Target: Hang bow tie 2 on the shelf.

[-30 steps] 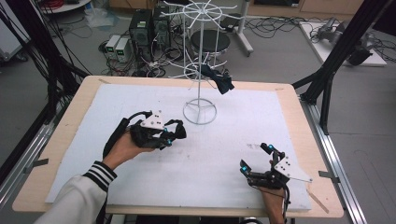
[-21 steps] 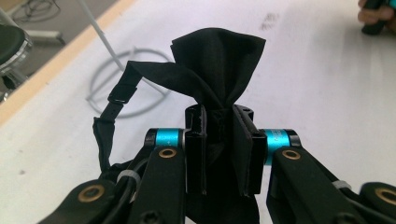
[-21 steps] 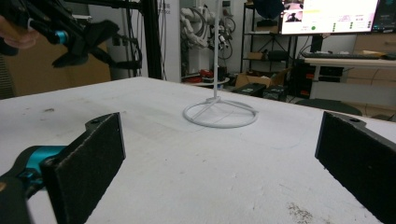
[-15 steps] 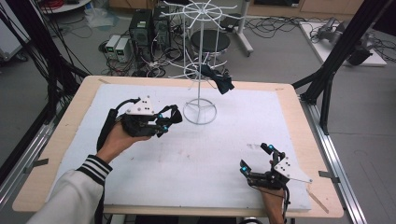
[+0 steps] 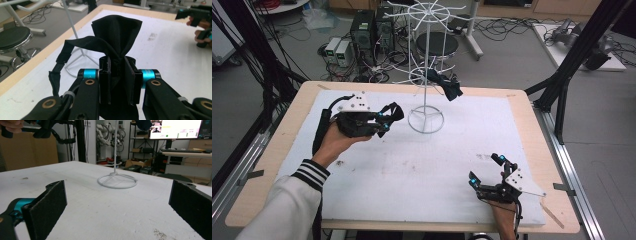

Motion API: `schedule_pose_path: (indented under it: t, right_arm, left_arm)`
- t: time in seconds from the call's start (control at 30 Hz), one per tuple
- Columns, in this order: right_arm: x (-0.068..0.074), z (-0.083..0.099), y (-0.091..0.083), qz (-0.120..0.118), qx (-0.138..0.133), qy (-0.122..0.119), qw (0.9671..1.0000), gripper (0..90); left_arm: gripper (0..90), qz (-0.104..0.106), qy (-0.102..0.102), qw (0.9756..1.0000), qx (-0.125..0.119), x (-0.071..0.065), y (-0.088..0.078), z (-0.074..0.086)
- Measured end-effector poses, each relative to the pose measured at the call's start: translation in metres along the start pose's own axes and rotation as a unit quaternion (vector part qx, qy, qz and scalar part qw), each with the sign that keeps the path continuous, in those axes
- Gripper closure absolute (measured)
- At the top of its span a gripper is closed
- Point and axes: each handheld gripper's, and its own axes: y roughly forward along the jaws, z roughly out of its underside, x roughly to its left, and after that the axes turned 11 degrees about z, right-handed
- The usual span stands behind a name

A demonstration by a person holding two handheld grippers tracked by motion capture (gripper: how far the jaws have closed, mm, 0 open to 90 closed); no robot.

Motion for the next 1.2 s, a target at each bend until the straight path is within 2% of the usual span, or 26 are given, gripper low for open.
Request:
schedule_pose_path:
  t: [0.07, 0.2, 0.37, 0.53, 1.2]
  right_arm:
    - [0.0, 0.0, 0.0, 0.0, 0.001, 0.0, 1.0, 0.7]
    - [0.0, 0.0, 0.0, -0.001, 0.0, 0.001, 1.0, 0.7]
    - [0.0, 0.0, 0.0, -0.001, 0.001, 0.001, 1.0, 0.7]
    - [0.0, 0.0, 0.0, -0.001, 0.001, 0.001, 1.0, 0.7]
    - [0.0, 0.0, -0.001, -0.001, -0.001, 0.003, 1.0, 0.7]
  left_arm:
    - [76.2, -0.004, -0.007, 0.9999, -0.012, 0.002, 0.0, -0.001]
    - [76.2, -0.013, -0.009, 0.9998, -0.013, 0.007, -0.002, -0.002]
    - [76.3, -0.02, -0.028, 0.9987, -0.038, 0.013, -0.005, -0.001]
    - [76.3, -0.026, -0.042, 0.9976, -0.048, 0.02, -0.006, -0.002]
    - [76.3, -0.045, -0.042, 0.9963, -0.06, 0.038, -0.003, -0.027]
